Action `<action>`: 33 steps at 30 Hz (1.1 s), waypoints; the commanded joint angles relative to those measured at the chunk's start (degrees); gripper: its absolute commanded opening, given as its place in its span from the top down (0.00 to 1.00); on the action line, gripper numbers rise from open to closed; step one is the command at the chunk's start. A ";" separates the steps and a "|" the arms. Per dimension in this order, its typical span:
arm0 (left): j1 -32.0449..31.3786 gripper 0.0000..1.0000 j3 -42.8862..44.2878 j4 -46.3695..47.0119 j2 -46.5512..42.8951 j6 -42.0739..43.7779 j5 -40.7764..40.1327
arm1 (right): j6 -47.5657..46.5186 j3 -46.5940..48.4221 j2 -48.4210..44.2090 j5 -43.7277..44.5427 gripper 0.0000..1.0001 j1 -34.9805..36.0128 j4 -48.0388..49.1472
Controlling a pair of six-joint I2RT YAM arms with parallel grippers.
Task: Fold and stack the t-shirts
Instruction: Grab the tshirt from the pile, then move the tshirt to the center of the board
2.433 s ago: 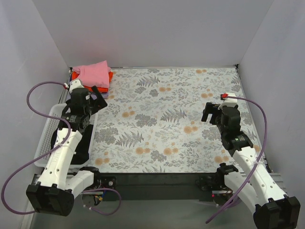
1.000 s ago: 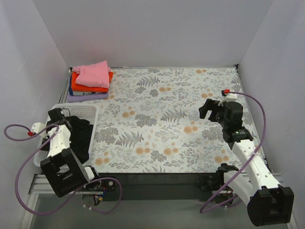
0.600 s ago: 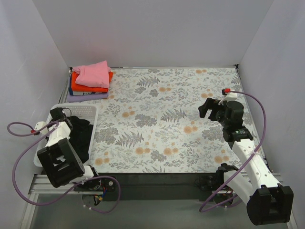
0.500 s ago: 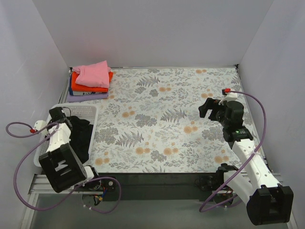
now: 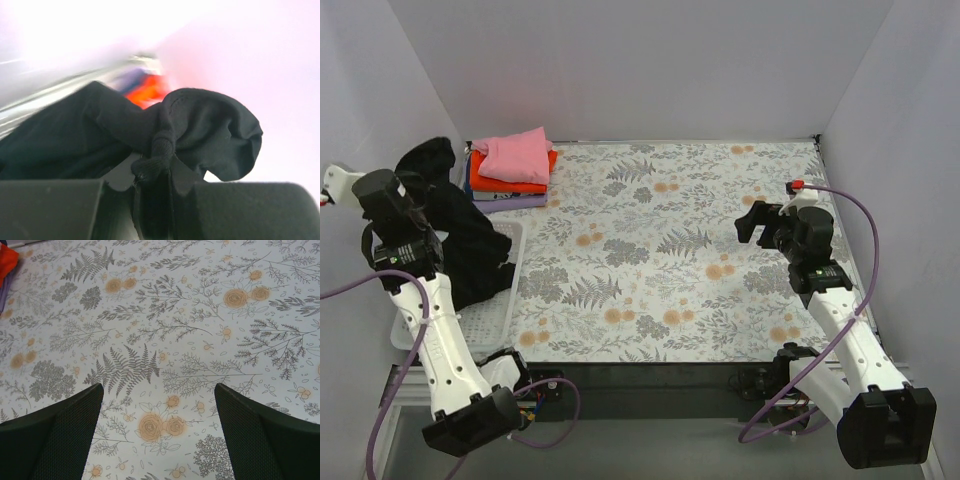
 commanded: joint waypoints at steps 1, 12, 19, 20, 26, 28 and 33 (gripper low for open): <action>-0.36 1.00 7.07 6.12 1.67 4.26 25.00 | 0.55 3.28 -0.35 -1.11 0.02 -0.19 2.05; -1.50 1.00 32.83 21.68 10.72 -11.97 48.68 | 0.55 5.57 -1.14 -1.38 0.02 -0.28 -0.06; -1.68 1.00 39.16 36.90 16.34 -29.13 55.28 | 0.82 6.97 -1.23 -0.94 0.01 -0.28 -0.41; -1.94 1.00 40.82 36.99 16.87 -29.48 55.45 | 1.08 7.06 -1.23 -0.94 0.02 -0.28 -0.50; -6.58 1.00 42.07 38.84 18.89 -29.05 54.14 | 1.26 8.55 -0.62 -1.46 0.02 -0.19 -0.76; -10.45 1.00 42.42 38.05 21.18 -25.82 51.78 | 1.35 8.91 -0.35 -1.90 0.01 -0.19 -1.11; -34.86 1.00 48.38 27.17 31.52 -10.44 40.01 | 1.43 8.91 -0.26 -1.91 0.02 -0.19 -1.47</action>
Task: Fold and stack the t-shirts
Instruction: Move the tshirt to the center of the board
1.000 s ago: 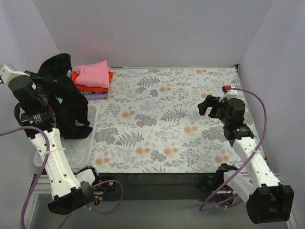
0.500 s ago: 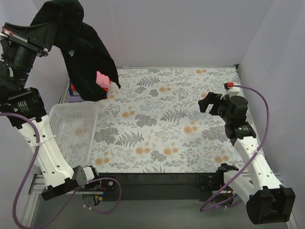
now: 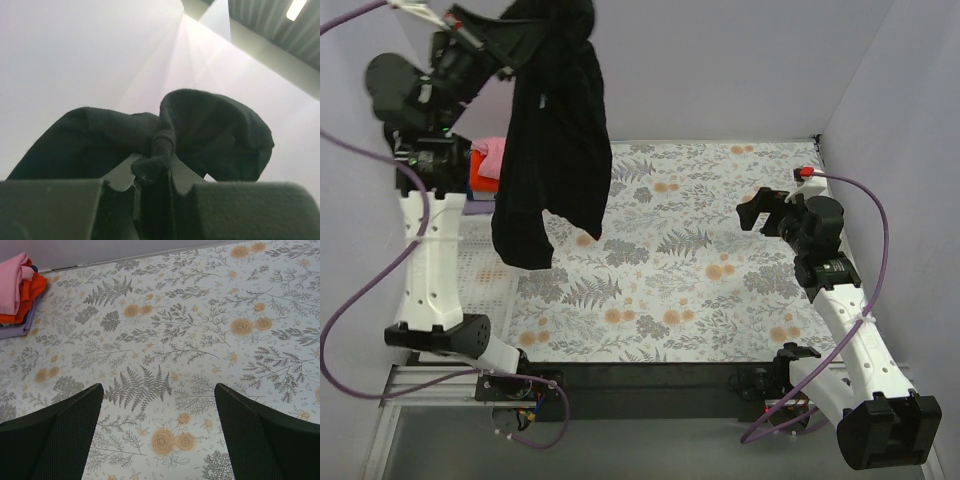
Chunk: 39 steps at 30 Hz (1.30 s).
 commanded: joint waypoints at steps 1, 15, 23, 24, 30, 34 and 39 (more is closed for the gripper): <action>-13.99 1.00 6.59 -9.12 7.42 11.94 -9.47 | 0.38 2.22 -0.20 -0.22 0.02 -0.19 0.24; -29.75 0.59 -11.73 -13.72 11.74 19.77 -27.48 | -1.55 1.43 -1.34 1.45 0.02 -0.19 -3.10; -29.75 0.07 -13.59 -23.82 20.96 29.09 -37.07 | -0.32 -1.12 0.24 -0.39 0.02 -0.19 -3.02; -29.67 0.07 -14.37 -24.35 21.15 29.19 -38.48 | -0.23 -1.12 0.50 -0.31 0.02 -0.19 -2.93; -30.81 0.06 -23.96 -21.46 20.44 28.74 -38.75 | -0.41 -0.69 5.15 1.36 0.02 -0.19 -2.84; -33.88 0.07 -26.07 -23.90 22.11 29.71 -41.12 | 0.73 1.15 11.64 2.24 0.02 -0.28 -1.61; -39.24 0.13 -33.45 -24.44 20.54 28.22 -45.95 | 0.30 7.39 22.36 5.58 0.02 -0.81 -0.30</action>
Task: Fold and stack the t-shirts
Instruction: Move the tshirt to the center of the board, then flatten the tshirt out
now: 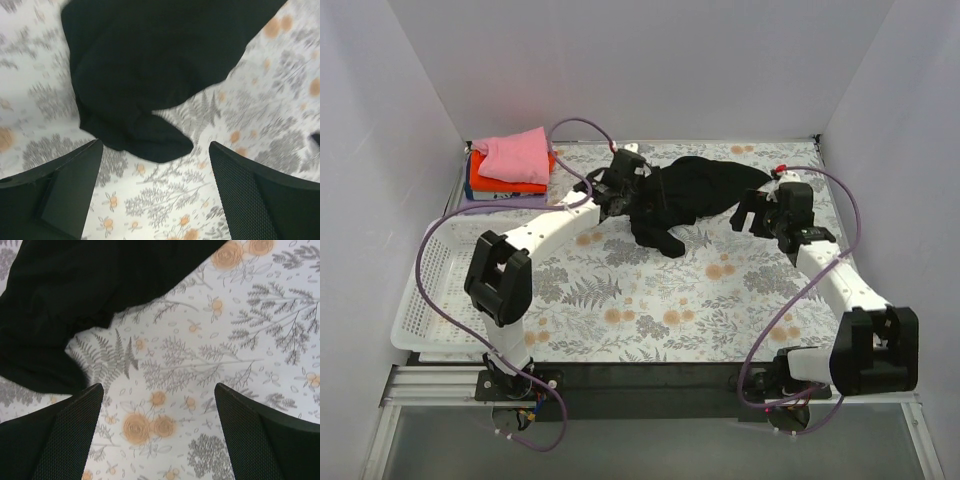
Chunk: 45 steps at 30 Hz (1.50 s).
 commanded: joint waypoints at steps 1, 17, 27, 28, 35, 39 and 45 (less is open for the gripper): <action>-3.46 0.14 -4.14 -1.69 -2.20 -1.30 -4.41 | 0.56 7.96 5.97 2.00 0.01 -1.31 3.84; -14.81 0.24 6.38 -3.27 13.86 -4.83 -5.90 | 1.44 20.11 23.21 -2.93 0.03 -4.83 4.54; -14.72 0.30 15.70 -8.45 23.28 -3.43 -14.24 | 1.44 27.32 30.76 -6.44 0.03 -8.52 4.63; -14.81 0.32 16.15 -9.07 24.51 -3.34 -15.91 | 1.44 27.84 31.29 -6.79 0.03 -8.61 4.63; -14.72 0.71 17.74 -11.09 28.20 -0.61 -18.90 | 1.53 31.97 35.51 -8.02 0.04 -8.70 4.72; -14.72 1.00 14.32 -12.41 26.46 -0.18 -21.28 | 0.74 37.06 39.89 -8.20 0.04 -8.70 4.72; -14.28 1.00 0.18 -10.22 12.94 0.00 -19.71 | -1.37 46.12 48.85 -6.27 0.08 -8.70 3.23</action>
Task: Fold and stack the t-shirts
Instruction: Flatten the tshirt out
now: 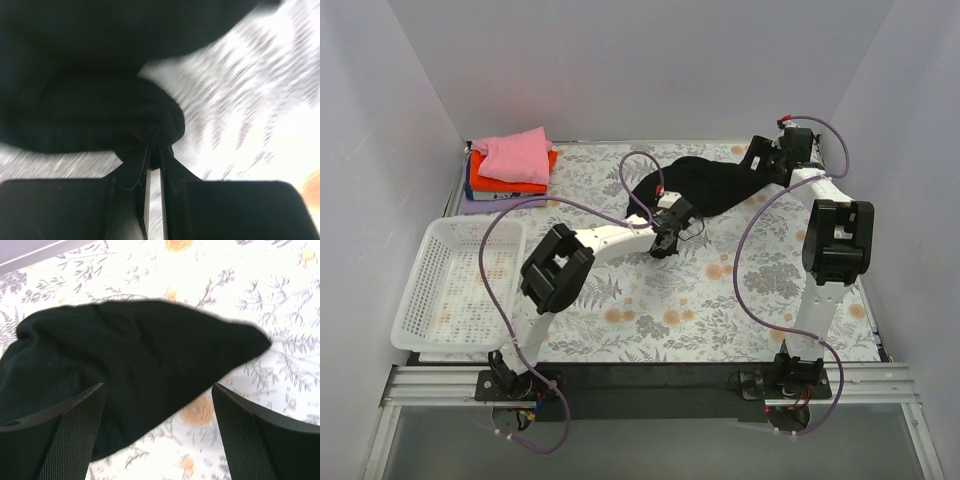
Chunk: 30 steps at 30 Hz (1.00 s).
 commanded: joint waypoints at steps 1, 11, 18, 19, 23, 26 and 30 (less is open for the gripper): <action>0.39 1.00 -8.42 -3.03 -12.20 0.68 -1.30 | -2.31 7.00 4.11 1.95 0.08 0.09 0.08; 1.70 1.00 -16.70 -9.00 -24.80 -2.74 -2.79 | -4.60 12.73 10.79 8.10 0.09 0.09 -5.20; 2.23 1.00 -16.97 -12.34 -28.76 -4.33 -5.08 | -6.18 15.54 13.51 9.16 0.09 -0.88 -5.37; 2.40 1.00 -16.97 -12.95 -29.29 -4.59 -5.34 | -6.27 16.33 13.87 9.25 0.09 -1.31 -5.46; 2.84 1.00 -17.06 -13.75 -30.43 -4.86 -5.61 | -6.45 17.91 15.63 9.08 0.09 -2.11 -6.16; 3.37 1.00 -16.62 -14.71 -30.70 -5.12 -5.87 | -6.53 18.00 16.51 9.25 0.10 -2.20 -6.69; 3.81 1.00 -15.57 -15.77 -31.14 -5.12 -6.13 | -6.53 18.44 17.65 9.07 0.11 -2.28 -6.78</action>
